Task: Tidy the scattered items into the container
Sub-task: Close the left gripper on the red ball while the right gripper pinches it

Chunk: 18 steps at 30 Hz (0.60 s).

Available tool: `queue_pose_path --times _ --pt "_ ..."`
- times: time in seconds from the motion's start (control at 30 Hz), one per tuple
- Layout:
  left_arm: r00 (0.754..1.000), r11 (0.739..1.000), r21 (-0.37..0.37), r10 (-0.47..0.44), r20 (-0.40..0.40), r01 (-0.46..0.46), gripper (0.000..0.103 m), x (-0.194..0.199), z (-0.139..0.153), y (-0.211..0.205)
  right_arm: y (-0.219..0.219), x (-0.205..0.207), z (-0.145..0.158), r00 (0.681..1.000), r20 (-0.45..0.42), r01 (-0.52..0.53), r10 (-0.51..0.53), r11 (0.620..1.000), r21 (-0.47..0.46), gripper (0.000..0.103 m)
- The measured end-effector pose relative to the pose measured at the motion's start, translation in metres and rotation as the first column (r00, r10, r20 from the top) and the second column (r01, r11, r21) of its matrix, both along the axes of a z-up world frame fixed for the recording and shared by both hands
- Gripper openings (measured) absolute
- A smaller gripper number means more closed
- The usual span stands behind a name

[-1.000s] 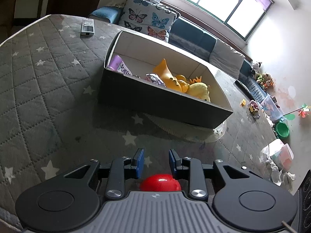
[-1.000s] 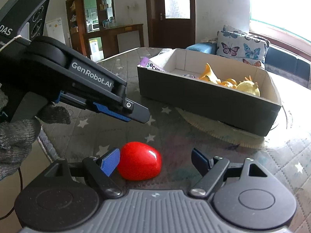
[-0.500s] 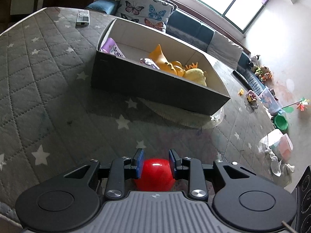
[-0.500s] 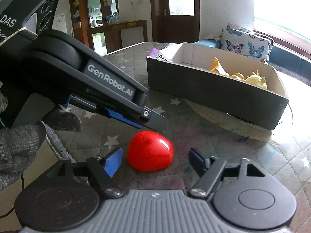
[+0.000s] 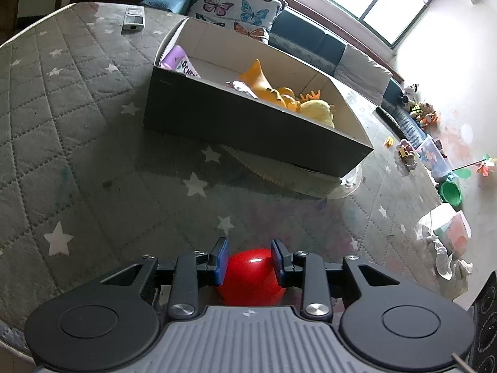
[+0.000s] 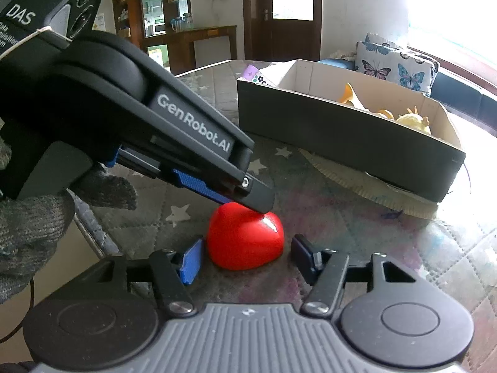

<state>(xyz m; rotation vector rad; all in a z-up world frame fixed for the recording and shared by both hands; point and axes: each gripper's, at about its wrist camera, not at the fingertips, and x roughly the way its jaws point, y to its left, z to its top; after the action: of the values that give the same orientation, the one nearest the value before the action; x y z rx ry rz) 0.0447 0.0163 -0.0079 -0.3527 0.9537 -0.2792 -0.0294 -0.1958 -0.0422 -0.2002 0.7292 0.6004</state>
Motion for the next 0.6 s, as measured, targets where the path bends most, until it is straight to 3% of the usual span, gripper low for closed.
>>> queue_pose_path --times 0.37,0.6 --pt "1.000 1.000 -0.007 0.015 -0.015 -0.016 0.037 0.003 -0.002 -0.002 0.001 0.000 -0.001 1.000 0.015 -0.006 0.006 1.000 -0.008 0.056" --pt "0.999 0.998 0.053 -0.037 -0.008 0.038 0.041 0.005 0.001 -0.011 0.001 0.000 0.000 1.000 0.021 -0.016 0.017 1.000 -0.011 0.056"
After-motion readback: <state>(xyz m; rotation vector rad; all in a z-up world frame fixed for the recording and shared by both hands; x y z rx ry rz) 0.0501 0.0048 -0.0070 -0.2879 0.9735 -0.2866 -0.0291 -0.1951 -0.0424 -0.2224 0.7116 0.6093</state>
